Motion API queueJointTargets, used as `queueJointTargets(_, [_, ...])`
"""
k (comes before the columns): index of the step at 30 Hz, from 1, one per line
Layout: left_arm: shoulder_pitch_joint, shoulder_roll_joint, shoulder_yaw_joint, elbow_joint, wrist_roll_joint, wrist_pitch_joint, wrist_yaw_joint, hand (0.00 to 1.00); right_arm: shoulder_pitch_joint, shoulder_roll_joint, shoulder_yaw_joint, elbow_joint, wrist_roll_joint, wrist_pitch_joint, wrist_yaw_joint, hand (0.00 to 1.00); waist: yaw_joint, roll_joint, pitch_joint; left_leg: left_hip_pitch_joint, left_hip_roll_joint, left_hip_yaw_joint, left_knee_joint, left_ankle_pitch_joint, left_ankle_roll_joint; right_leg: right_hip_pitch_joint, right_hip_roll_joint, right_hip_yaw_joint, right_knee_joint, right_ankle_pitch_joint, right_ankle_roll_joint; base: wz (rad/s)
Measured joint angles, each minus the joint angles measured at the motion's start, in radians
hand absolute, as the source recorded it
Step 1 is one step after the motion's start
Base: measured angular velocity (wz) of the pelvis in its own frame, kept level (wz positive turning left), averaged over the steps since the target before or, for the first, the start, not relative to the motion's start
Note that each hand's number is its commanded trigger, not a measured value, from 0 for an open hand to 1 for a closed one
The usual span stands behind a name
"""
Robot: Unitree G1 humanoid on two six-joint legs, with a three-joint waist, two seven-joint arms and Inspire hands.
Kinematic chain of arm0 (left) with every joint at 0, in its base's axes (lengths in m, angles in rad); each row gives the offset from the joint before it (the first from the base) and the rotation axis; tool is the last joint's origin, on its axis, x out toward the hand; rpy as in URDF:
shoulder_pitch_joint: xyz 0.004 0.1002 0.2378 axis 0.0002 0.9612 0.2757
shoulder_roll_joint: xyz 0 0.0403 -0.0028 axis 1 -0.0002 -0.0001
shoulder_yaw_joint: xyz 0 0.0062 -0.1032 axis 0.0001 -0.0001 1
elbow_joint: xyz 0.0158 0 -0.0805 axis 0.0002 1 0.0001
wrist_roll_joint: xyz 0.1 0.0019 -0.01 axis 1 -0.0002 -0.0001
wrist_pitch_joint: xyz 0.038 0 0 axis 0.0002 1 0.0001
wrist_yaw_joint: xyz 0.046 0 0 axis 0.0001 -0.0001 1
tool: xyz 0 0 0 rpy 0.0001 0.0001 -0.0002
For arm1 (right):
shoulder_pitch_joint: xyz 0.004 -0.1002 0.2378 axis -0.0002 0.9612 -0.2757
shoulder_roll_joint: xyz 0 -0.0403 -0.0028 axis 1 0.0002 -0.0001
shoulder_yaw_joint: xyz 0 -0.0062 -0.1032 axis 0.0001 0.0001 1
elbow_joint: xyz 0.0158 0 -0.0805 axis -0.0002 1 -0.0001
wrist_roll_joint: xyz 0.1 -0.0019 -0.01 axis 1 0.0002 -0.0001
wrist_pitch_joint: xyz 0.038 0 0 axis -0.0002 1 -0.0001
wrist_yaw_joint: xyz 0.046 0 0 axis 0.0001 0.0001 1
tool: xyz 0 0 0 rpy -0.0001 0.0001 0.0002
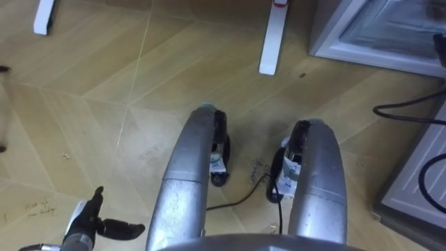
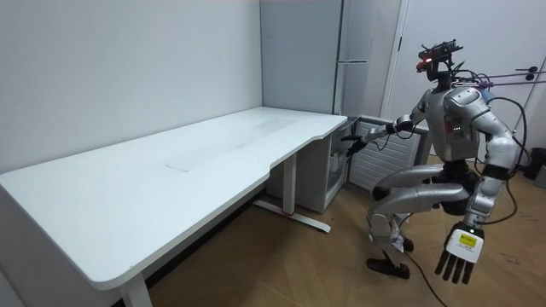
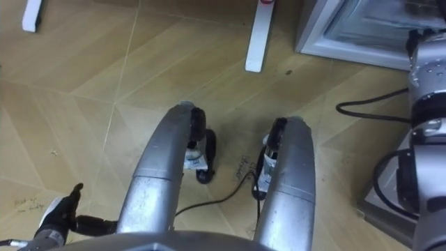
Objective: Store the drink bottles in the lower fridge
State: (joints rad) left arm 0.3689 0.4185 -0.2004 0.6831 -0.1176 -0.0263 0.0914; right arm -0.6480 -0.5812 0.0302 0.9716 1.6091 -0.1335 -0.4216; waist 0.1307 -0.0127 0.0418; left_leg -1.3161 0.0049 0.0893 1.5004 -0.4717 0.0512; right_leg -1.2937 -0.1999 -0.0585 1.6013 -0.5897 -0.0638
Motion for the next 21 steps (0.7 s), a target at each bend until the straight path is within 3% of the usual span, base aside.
queueJointTargets(10, [0.072,0.019,0.000,-0.050,0.003,0.013,-0.045,0.00,0.000,-0.023,0.029,0.010,0.000,0.000,0.067,0.00,0.015,-0.002,0.0010,0.000,-0.001,0.001,-0.003,0.000,-0.001,0.001,-0.030,-0.016,0.000,-0.001,-0.002,0.00])
queueJointTargets(14, [0.116,0.044,0.003,-0.111,0.004,0.022,-0.063,0.00,0.001,-0.028,0.037,0.027,0.000,0.000,0.081,0.00,0.021,-0.001,0.0010,0.008,-0.003,-0.013,-0.003,-0.002,-0.005,0.023,-0.042,-0.039,-0.004,-0.011,-0.012,0.07])
queueJointTargets(21, [0.149,0.047,0.003,-0.120,0.012,0.022,-0.065,0.00,0.001,-0.031,0.048,0.085,-0.003,-0.015,0.097,0.00,0.074,0.000,0.0021,0.041,-0.001,-0.045,-0.021,-0.004,-0.023,0.079,-0.044,-0.079,-0.035,-0.021,-0.018,0.02])
